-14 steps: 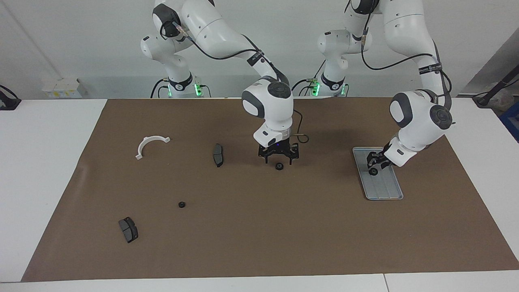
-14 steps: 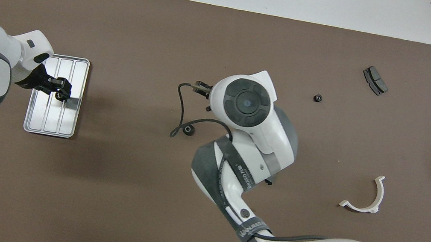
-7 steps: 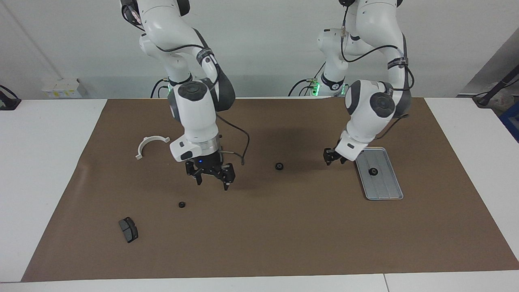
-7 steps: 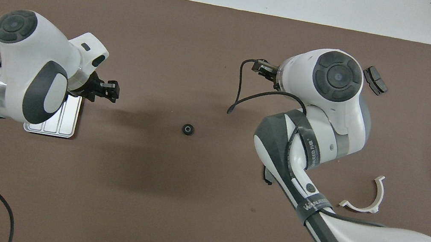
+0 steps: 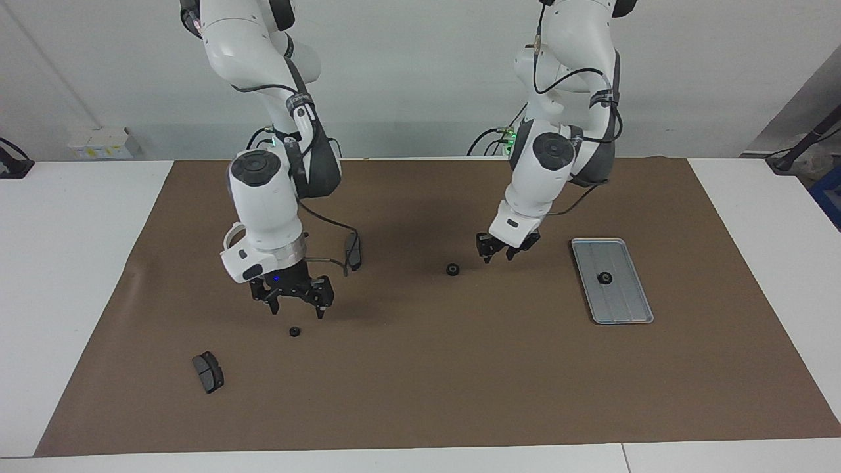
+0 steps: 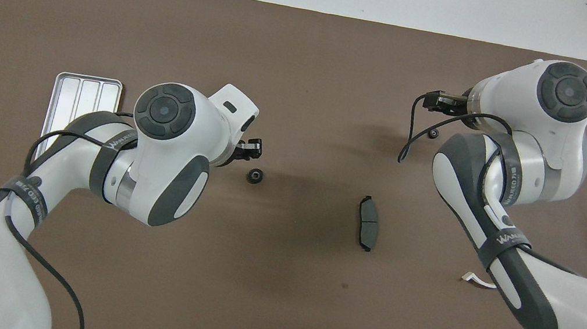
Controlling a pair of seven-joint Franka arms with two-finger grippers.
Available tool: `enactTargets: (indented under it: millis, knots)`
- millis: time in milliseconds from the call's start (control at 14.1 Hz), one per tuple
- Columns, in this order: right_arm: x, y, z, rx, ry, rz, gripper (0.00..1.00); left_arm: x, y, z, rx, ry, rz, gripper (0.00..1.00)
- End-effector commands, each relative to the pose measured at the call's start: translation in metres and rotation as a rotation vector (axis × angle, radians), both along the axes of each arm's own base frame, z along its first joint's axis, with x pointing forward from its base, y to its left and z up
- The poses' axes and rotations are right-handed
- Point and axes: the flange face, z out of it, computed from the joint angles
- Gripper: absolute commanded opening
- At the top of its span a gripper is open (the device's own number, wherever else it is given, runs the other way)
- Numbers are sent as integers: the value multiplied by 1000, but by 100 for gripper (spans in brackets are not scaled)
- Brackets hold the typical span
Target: Pick bearing gear from pile to tray
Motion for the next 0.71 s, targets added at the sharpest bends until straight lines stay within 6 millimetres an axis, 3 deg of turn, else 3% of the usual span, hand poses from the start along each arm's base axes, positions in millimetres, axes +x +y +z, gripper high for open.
enactTargets:
  millis: [0, 213, 638]
  knots:
    - [10, 2, -31, 12, 1, 22, 100, 2, -5, -17, -20, -15, 24, 54]
    - [8, 4, -51, 15, 31, 21, 100, -2, -11, -22, -19, -12, 14, 54]
    - [-6, 6, -78, 19, 87, 19, 81, -15, -26, -33, -13, 3, 6, 55]
